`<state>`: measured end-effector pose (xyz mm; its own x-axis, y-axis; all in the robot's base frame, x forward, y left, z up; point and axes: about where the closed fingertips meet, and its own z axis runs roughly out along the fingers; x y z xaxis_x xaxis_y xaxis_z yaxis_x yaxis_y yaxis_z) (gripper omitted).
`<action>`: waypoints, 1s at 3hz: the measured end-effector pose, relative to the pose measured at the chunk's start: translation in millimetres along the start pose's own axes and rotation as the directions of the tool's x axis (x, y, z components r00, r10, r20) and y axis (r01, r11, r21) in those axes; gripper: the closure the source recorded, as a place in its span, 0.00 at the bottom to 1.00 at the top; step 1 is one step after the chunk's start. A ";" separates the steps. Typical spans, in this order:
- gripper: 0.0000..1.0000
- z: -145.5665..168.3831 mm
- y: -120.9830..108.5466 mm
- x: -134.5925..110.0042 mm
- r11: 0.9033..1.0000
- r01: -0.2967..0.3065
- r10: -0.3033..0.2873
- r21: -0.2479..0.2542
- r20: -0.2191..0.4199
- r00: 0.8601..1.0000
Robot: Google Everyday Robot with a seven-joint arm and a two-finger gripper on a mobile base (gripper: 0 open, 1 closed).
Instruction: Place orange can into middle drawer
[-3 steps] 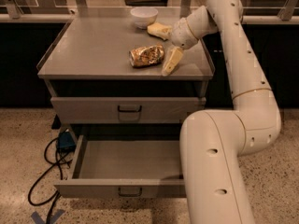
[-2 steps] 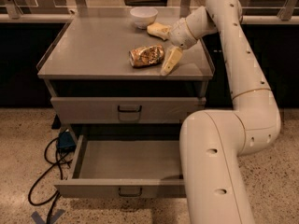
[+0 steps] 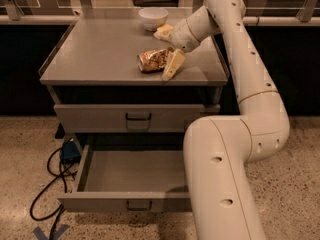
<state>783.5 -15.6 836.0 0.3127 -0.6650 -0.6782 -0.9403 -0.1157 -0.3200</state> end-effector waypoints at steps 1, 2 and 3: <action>0.18 0.0 0.0 0.0 1.000 0.000 0.000 0.000 0.000 1.000; 0.42 0.0 0.0 0.0 1.000 0.000 0.000 0.000 0.000 1.000; 0.65 0.0 0.0 0.0 1.000 0.000 0.000 0.000 0.000 1.000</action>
Offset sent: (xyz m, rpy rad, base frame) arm 0.0000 0.0000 0.0000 0.0000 0.0000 0.0000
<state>783.5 -15.6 836.0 0.3127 -0.6650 -0.6782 -0.9403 -0.1157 -0.3200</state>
